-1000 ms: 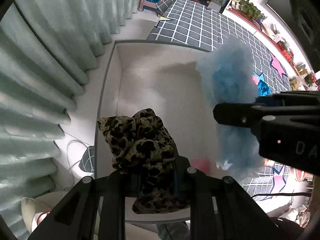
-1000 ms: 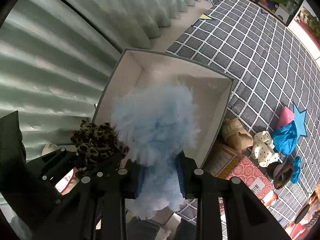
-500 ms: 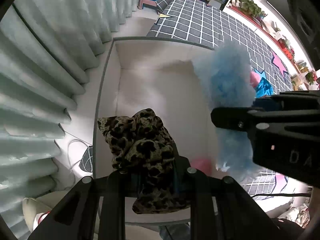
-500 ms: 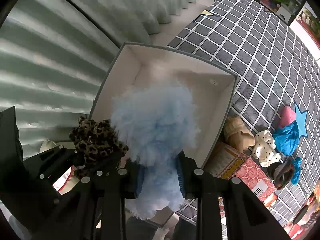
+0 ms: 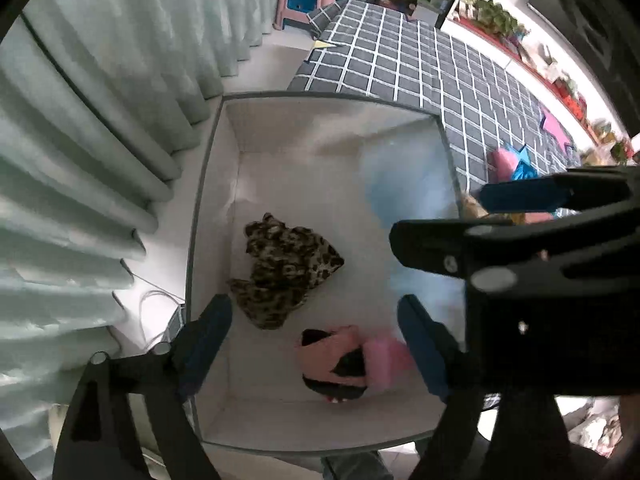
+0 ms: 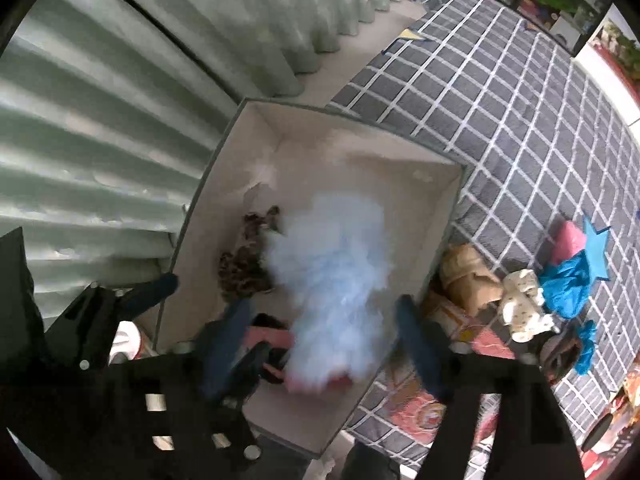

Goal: Organize soft objects
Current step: 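Open left gripper to drop leopard fabric while right gripper releases blue toy into box, then move left gripper to pink foam block while right gripper reaches blue cloth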

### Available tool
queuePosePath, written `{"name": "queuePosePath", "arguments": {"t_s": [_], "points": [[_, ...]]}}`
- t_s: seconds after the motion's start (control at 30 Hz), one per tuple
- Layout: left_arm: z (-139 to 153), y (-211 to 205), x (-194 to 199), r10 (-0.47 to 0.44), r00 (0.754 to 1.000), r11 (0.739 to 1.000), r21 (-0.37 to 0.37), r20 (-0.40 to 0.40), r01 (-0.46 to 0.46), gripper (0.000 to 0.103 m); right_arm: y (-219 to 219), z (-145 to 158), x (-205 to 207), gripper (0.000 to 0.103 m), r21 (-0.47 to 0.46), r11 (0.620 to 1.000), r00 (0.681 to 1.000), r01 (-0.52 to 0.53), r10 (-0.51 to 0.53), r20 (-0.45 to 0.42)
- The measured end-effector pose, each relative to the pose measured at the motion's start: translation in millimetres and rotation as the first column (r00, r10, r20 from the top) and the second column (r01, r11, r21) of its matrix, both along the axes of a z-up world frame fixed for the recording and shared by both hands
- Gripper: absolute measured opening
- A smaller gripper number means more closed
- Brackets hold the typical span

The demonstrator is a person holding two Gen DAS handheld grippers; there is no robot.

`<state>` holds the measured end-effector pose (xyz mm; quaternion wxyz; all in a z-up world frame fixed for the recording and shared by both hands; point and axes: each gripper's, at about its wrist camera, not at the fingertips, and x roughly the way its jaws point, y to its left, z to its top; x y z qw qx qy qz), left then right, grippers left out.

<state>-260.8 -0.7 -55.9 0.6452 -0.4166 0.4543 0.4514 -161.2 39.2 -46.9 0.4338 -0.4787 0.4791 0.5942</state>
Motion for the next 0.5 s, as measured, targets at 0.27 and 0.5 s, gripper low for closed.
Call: {"name": "queuePosePath", "arguments": {"t_s": [0.27, 0.5], "points": [[3, 6, 2, 0.021, 1.0, 1.0, -0.009, 0.015, -0.021, 0.103, 1, 14, 19, 0.102, 0.04, 0.998, 0.999, 0.044, -0.044, -0.003], [16, 13, 17, -0.01, 1.0, 1.0, 0.001, -0.004, 0.01, 0.103, -1, 31, 53, 0.102, 0.065, 0.992, 0.994, 0.106, -0.106, -0.003]]}}
